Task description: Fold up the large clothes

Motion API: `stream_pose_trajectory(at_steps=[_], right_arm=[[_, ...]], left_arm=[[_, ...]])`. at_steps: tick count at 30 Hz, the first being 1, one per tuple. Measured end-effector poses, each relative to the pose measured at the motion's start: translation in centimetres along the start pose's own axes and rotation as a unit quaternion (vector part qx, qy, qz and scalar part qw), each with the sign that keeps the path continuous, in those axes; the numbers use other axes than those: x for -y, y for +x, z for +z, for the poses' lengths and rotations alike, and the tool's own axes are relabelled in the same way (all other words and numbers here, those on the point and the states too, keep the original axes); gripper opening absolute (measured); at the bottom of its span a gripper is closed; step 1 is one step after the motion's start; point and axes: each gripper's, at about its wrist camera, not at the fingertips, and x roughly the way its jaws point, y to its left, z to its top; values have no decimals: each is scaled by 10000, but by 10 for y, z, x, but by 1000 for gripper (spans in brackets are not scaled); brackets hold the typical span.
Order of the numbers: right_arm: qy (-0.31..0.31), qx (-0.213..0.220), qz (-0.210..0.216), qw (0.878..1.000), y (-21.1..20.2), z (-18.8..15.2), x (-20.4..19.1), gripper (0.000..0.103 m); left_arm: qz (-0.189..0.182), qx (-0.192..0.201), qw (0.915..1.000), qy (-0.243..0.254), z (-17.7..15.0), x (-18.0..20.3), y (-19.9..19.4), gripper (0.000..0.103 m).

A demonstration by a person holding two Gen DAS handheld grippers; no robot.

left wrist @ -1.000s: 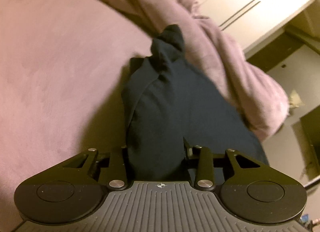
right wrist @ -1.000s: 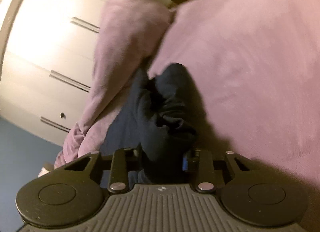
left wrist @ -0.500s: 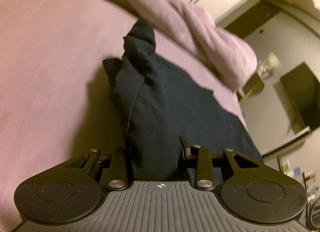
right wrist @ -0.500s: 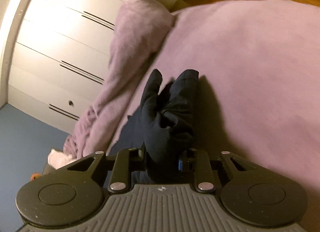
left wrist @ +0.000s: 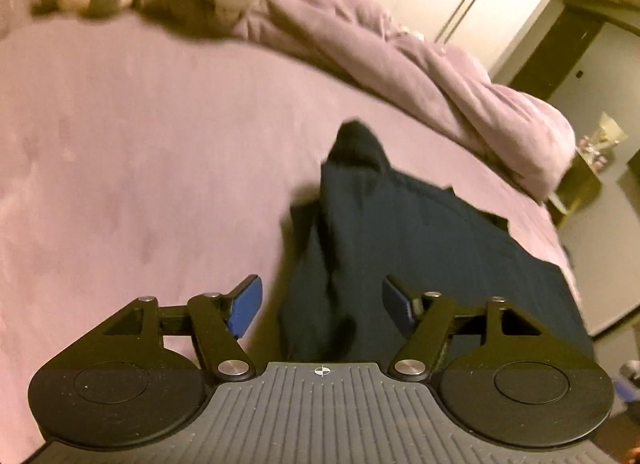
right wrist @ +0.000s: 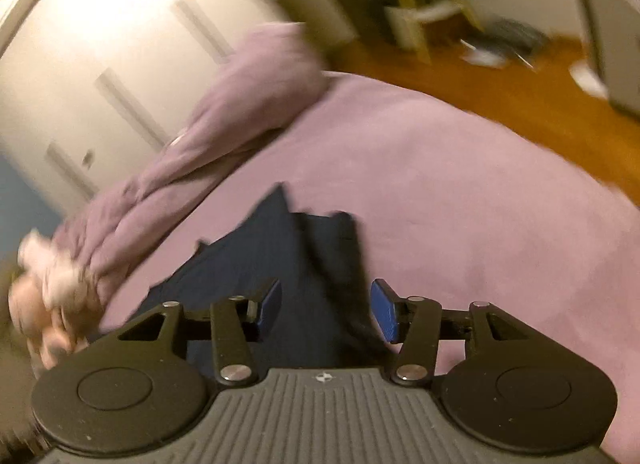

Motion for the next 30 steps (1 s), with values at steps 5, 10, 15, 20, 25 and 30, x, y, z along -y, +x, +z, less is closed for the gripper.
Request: stream_pose_trajectory(at_steps=[5, 10, 15, 20, 25, 30], right_arm=[[-1490, -228, 288, 9882, 86, -17, -87, 39], [-2752, -104, -156, 9612, 158, -36, -141, 38], [-2730, 156, -986, 9568, 193, -27, -109, 35], [-1463, 530, -902, 9837, 188, -14, -37, 32], [-1459, 460, -1020, 9830, 189, -12, -44, 32], [-1873, 472, -1012, 9759, 146, -25, -75, 38]], left_arm=[[525, 429, 9944, 808, -5, 56, 45, 72], [881, 424, 9901, 1006, -13, 76, 93, 75], [1156, 639, 9823, 1327, -18, 88, 126, 83], [1162, 663, 9844, 1146, -21, 84, 156, 99], [924, 335, 9940, 477, -12, 60, 139, 99], [486, -13, 9986, -198, -28, 10, 77, 98]])
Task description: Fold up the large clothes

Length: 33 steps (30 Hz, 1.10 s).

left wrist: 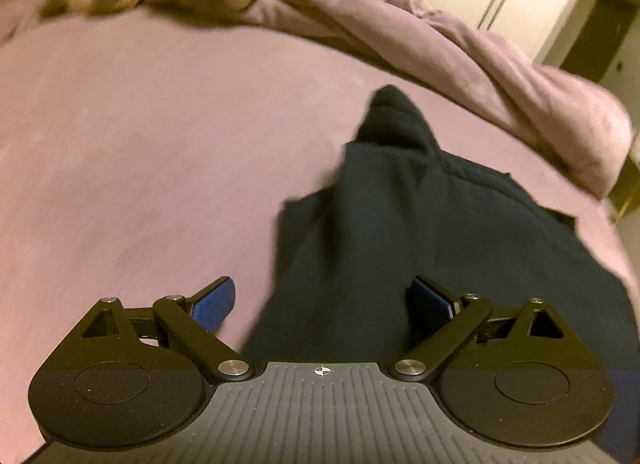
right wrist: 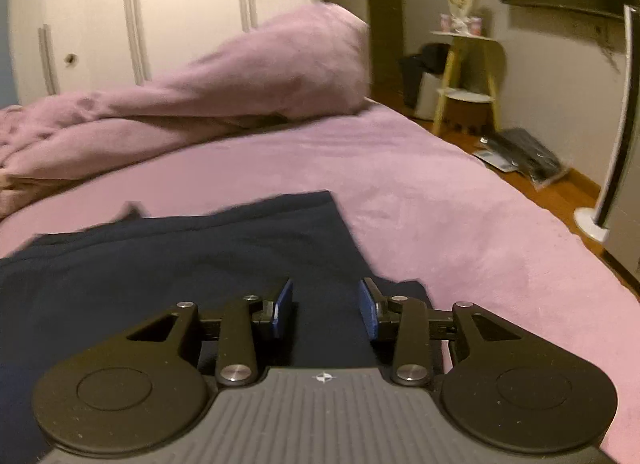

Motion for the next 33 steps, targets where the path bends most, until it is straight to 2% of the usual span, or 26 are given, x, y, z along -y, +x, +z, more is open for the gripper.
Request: stream_pose_trajectory(at_steps=[3, 5, 10, 13, 19, 23, 25, 26, 27, 28, 30, 33], right_arm=[[288, -132, 766, 9966, -49, -14, -10, 38], [308, -353, 1119, 9926, -70, -27, -22, 38], [16, -666, 1559, 9855, -107, -60, -72, 38], [-459, -725, 1611, 9832, -112, -64, -106, 38], [-947, -672, 1810, 9766, -120, -62, -161, 38], [-1221, -670, 1739, 9749, -115, -66, -185, 38], [-1287, -719, 1742, 9736, -113, -70, -192, 38], [-1375, -718, 1701, 9731, -111, -71, -196, 38], [-1476, -711, 1706, 9716, -109, -73, -199, 37], [-1552, -710, 1702, 9705, -108, -74, -201, 36], [-1696, -718, 1651, 9689, -105, -74, -206, 23], [-1626, -599, 1692, 9702, -106, -72, -206, 12]], left_arm=[[-300, -273, 9982, -452, -26, -41, -36, 97], [-489, -446, 9953, -709, -46, -61, -54, 95], [-1428, -903, 9796, -1092, -80, -79, -68, 94], [-1571, -951, 9747, -1276, -83, -79, -54, 94], [-1832, -731, 9608, -1947, -71, -73, -28, 96], [-1834, -690, 9623, -1886, -65, -62, -9, 96], [-1938, -634, 9577, -2033, -60, -64, -3, 96], [-1983, -637, 9545, -2135, -58, -66, 1, 94], [-2053, -619, 9507, -2240, -57, -67, 3, 85], [-2103, -658, 9477, -2308, -55, -68, 6, 81], [-2102, -747, 9462, -2343, -53, -69, 10, 72], [-2210, -791, 9438, -2326, -52, -70, 11, 64]])
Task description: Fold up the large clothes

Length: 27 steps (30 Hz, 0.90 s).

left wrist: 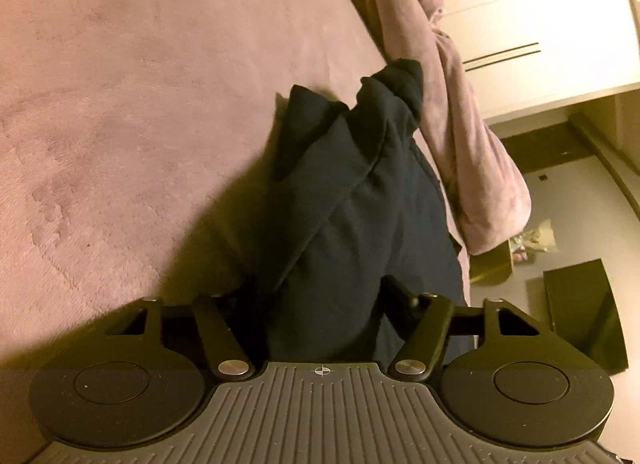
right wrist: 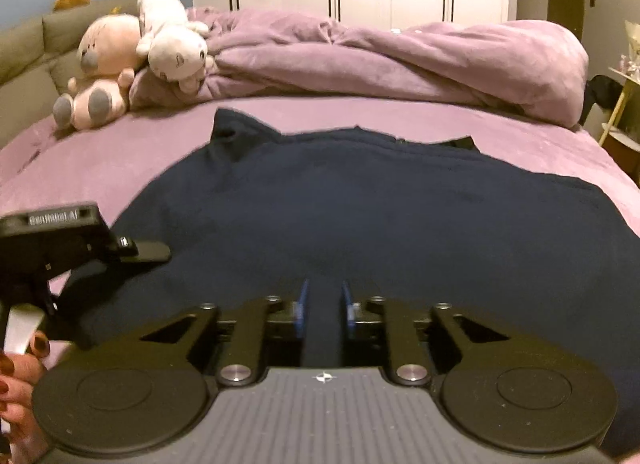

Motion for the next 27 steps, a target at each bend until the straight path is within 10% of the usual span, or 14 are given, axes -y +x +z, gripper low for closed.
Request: stream_pose_trajectory(at_steps=[19, 27], right_arm=[[-794, -296, -364, 9957, 33, -17, -23, 12], [-136, -123, -803, 9966, 8, -20, 7, 10]], left_arm=[[-27, -29, 10000, -9, 6, 5, 0, 55], [128, 6, 9998, 137, 4, 14, 1, 55]])
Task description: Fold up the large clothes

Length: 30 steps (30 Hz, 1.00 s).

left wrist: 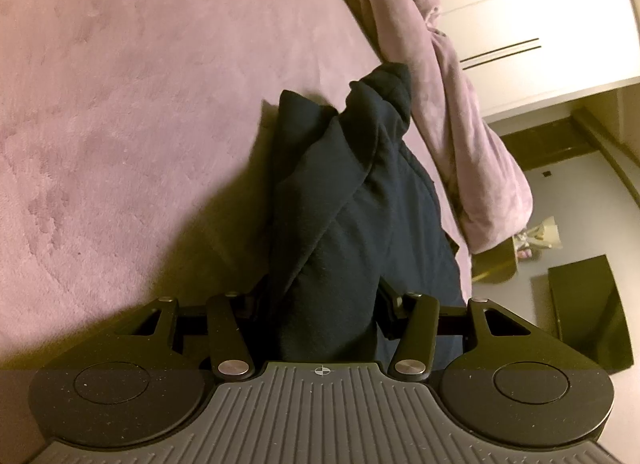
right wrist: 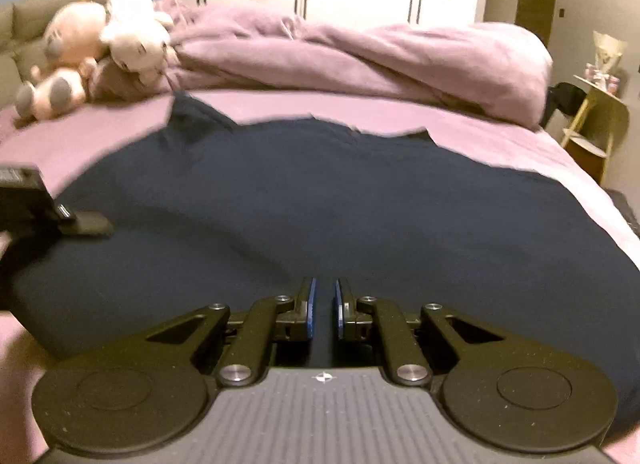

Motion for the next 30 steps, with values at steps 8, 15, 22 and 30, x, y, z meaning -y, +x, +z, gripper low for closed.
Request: stream_pose_trajectory(at_steps=[8, 15, 22, 30], right_arm=[[-276, -69, 85, 9996, 8, -8, 2, 10], [-152, -120, 148, 9997, 3, -19, 16, 10], [1122, 155, 279, 9932, -24, -1, 78, 10], [2189, 535, -378, 9735, -57, -15, 170, 13]], left_arm=[[169, 27, 9995, 250, 0, 19, -5, 54], [321, 31, 9974, 647, -3, 39, -8, 53], [212, 96, 9936, 1107, -8, 85, -24, 50], [-305, -72, 9737, 2258, -63, 211, -10, 48]])
